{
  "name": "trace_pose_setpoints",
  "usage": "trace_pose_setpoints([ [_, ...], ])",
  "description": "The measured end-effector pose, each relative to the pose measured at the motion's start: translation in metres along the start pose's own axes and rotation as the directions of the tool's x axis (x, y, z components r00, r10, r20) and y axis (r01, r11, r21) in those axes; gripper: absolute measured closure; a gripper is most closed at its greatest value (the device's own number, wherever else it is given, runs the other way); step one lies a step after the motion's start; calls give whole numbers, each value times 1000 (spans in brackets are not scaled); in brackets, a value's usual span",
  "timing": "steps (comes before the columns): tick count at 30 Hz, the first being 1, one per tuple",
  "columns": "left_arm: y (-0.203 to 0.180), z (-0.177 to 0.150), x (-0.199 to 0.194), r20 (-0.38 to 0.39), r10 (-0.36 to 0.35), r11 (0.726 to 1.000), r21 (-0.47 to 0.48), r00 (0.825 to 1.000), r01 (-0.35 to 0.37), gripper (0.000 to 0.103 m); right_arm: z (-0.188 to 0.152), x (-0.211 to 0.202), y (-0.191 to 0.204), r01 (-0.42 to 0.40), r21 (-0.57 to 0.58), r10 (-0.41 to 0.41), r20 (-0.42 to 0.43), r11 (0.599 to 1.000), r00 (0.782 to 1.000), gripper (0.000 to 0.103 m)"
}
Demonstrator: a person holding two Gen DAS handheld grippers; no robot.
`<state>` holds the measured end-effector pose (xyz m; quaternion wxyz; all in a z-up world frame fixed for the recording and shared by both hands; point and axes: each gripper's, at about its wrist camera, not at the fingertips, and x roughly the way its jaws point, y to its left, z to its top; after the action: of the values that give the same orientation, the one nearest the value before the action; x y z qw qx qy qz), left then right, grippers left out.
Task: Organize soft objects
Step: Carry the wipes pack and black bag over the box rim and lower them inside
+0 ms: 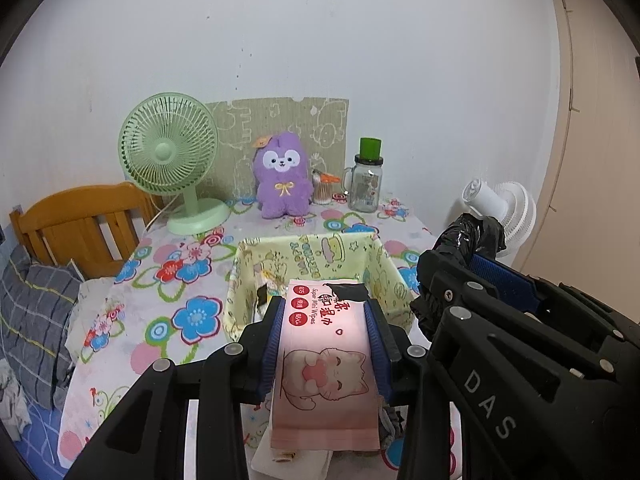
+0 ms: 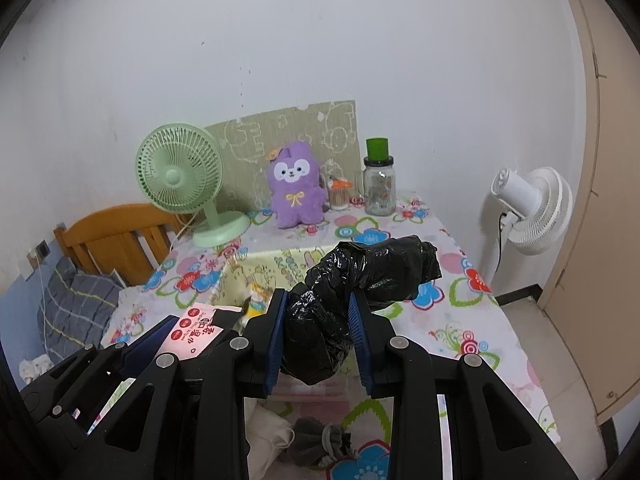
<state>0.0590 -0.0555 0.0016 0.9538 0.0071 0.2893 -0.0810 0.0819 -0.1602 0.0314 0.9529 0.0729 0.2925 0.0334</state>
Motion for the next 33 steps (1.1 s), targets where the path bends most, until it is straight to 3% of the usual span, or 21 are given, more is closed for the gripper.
trace_pose_setpoints([
  [15,3,25,14,13,-14,1000,1,1000,14,63,27,15,0,0,-6,0,20,1000,1000,69],
  [33,11,44,66,-25,-12,1000,-8,1000,12,63,44,71,-3,-12,-2,12,-31,1000,999,69],
])
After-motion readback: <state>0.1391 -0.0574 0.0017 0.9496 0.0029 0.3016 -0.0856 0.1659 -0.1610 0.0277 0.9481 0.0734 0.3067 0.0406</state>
